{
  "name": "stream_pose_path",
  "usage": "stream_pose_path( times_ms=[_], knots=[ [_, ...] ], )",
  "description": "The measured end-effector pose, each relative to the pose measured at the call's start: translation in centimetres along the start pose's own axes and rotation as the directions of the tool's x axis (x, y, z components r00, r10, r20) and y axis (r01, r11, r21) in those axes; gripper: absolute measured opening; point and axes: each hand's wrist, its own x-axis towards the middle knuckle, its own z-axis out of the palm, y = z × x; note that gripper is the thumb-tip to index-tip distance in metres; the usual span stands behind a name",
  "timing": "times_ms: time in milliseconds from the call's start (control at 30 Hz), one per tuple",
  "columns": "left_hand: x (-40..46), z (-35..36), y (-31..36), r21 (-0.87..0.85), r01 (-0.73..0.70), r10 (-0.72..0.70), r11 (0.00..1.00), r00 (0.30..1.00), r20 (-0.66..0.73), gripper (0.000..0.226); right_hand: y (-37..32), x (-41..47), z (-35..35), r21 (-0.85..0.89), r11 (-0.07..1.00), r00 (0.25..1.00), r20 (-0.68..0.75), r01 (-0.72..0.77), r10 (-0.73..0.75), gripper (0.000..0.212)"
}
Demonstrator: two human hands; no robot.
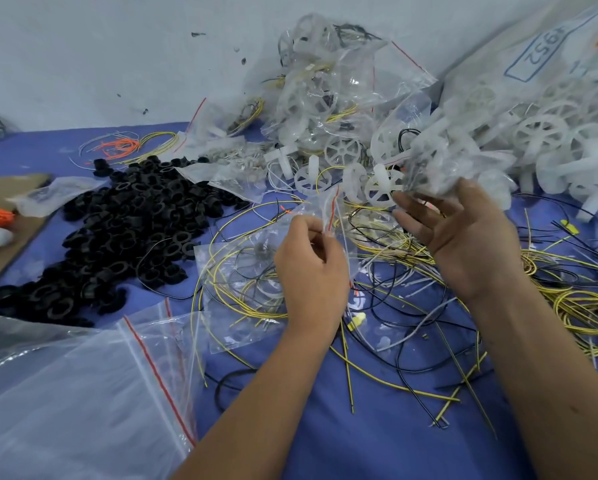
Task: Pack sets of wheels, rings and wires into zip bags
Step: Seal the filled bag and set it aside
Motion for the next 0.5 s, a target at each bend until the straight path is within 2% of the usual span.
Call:
stream_pose_path(
  times_ms=[133, 200, 300, 400, 500],
  knots=[
    [0.0, -0.1, 0.3, 0.017, -0.148, 0.148, 0.989, 0.988, -0.037, 0.005, 0.6, -0.6, 0.9, -0.124, 0.991, 0.982, 0.177, -0.043, 0.064, 0.025],
    [0.0, -0.2, 0.4, 0.040, -0.222, 0.224, 0.974, 0.973, -0.062, 0.006, 1.1, -1.0, 1.3, -0.214, 0.973, 0.972, 0.191, -0.091, 0.133, 0.025],
    [0.0, -0.2, 0.4, 0.064, -0.307, 0.312, 0.950, 0.946, -0.093, 0.007, 1.8, -1.4, 1.7, -0.338, 0.935, 0.958, 0.216, -0.110, 0.191, 0.040],
    [-0.1, -0.2, 0.3, 0.126, -0.398, 0.408, 0.909, 0.911, -0.064, 0.008, 2.3, -1.8, 2.0, -0.429, 0.901, 0.943, 0.269, -0.063, 0.194, 0.022],
    [-0.2, -0.1, 0.5, 0.100, -0.468, 0.470, 0.878, 0.883, 0.002, 0.013, 3.0, -1.9, 1.9, -0.564, 0.823, 0.945, 0.228, -0.067, 0.233, 0.021]
  ],
)
